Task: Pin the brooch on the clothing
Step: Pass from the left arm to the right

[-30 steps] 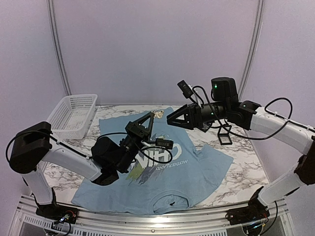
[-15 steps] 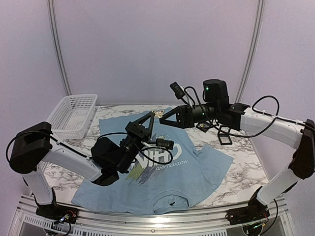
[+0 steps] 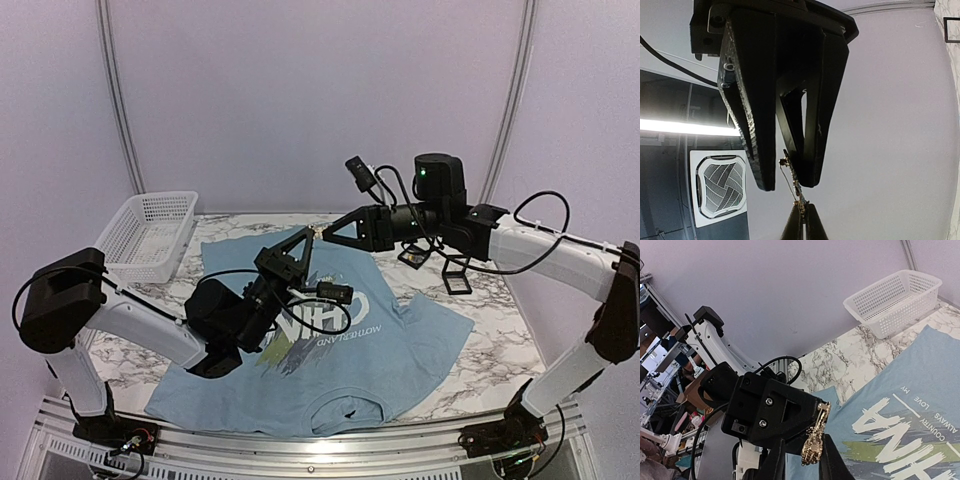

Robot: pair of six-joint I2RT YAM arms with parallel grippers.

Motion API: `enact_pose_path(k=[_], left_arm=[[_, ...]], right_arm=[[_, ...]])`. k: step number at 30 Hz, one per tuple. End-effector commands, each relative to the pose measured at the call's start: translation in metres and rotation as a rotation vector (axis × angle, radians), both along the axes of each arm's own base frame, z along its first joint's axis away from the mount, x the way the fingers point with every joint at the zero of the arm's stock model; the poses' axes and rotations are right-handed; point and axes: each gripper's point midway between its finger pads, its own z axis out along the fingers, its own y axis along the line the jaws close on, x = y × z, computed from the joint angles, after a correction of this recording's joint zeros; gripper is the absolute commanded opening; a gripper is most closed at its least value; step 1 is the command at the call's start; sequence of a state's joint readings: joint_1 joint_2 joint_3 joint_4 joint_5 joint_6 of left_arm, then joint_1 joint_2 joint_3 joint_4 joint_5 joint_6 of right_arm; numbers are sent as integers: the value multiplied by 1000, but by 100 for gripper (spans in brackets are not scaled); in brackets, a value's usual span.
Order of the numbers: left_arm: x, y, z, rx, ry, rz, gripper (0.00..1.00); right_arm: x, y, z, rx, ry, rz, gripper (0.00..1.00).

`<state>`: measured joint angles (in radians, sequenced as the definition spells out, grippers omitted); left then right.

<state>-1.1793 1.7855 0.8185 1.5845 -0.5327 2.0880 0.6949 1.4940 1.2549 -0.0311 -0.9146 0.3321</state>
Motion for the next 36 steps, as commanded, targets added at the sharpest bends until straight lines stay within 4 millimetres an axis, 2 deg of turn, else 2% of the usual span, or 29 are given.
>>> enact_pose_path(k=[1, 6, 9, 18, 21, 22, 24, 25, 27, 29, 30, 32, 33, 36], left_arm=[[-5, 10, 20, -5, -105, 69, 0], [-5, 11, 19, -6, -102, 69, 0], [-6, 11, 20, -9, -102, 67, 0], [-5, 12, 18, -40, -73, 57, 0], [1, 15, 14, -79, -8, 61, 24], [3, 16, 13, -100, 24, 64, 35], [6, 20, 14, -162, 95, 50, 64], [6, 23, 17, -205, 134, 35, 73], [3, 24, 17, -258, 232, -15, 88], [-2, 20, 17, -329, 380, -104, 97], [-3, 14, 4, -328, 521, -148, 99], [-10, 7, 3, -422, 825, -302, 97], [-18, 4, 12, -511, 989, -429, 94], [-28, 14, 64, -826, 1372, -823, 86]], right_arm=[[2, 6, 14, 25, -22, 4, 17], [1, 7, 12, 18, -19, 9, 10], [1, 8, 12, 17, -23, 8, 0], [12, 7, 7, -4, -36, -55, 0], [18, 2, 13, 5, -64, -95, 0], [20, 0, 17, 15, -78, -110, 0], [24, -4, 27, 41, -111, -140, 0], [26, -7, 33, 54, -132, -157, 0], [28, -11, 41, 74, -162, -182, 0], [29, -14, 49, 103, -190, -200, 0], [28, -15, 55, 127, -214, -203, 0], [23, -17, 66, 177, -253, -201, 0], [20, -19, 73, 208, -277, -199, 0], [7, -23, 93, 297, -362, -191, 0]])
